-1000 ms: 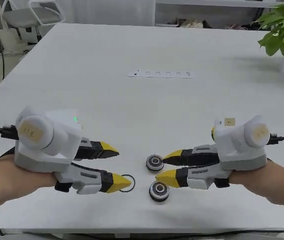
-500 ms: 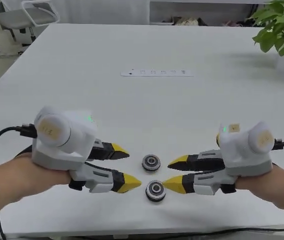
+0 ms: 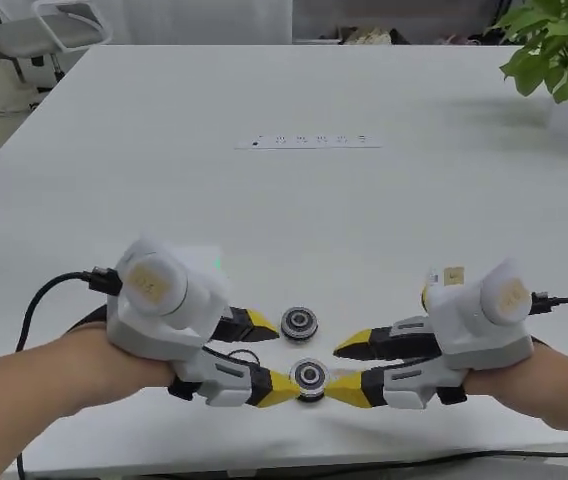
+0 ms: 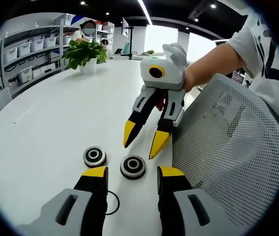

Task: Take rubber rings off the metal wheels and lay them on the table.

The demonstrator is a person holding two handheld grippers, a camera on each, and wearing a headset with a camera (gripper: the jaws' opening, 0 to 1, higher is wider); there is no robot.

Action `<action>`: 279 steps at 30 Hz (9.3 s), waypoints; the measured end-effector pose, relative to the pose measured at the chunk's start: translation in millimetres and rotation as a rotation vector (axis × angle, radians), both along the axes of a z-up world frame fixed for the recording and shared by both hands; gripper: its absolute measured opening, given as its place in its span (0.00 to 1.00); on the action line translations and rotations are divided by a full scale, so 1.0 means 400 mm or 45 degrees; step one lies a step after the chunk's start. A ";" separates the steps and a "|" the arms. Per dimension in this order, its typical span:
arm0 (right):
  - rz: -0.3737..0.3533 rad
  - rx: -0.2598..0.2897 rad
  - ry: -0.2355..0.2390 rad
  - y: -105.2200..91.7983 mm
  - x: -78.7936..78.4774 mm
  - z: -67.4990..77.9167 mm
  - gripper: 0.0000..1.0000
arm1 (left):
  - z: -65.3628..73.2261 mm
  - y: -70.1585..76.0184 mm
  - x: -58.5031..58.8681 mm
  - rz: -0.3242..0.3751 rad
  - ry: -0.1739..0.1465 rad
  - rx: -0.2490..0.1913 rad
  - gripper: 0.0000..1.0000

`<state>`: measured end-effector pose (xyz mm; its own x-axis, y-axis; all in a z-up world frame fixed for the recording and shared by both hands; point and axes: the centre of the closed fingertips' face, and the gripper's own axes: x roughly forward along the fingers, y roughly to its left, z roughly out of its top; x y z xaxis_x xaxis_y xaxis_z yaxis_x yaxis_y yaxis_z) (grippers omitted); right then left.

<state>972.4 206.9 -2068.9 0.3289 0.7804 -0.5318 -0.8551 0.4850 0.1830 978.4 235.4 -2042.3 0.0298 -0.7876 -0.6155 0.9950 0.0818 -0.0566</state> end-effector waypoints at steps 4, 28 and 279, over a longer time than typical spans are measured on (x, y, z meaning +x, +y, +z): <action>0.007 -0.013 0.005 0.001 -0.002 -0.015 0.28 | -0.021 -0.004 -0.009 -0.019 0.008 0.026 0.36; 0.019 -0.020 0.000 0.017 0.003 -0.041 0.22 | -0.059 -0.039 -0.009 -0.016 0.029 0.024 0.24; -0.246 0.236 -0.045 0.085 0.192 0.165 0.11 | 0.142 0.228 0.095 0.364 -0.132 -0.109 0.53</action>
<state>1049.3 240.9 -2003.0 0.4967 0.7846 -0.3710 -0.7576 0.6005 0.2558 1016.5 326.6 -1985.5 0.3168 -0.7872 -0.5290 0.9332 0.3585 0.0254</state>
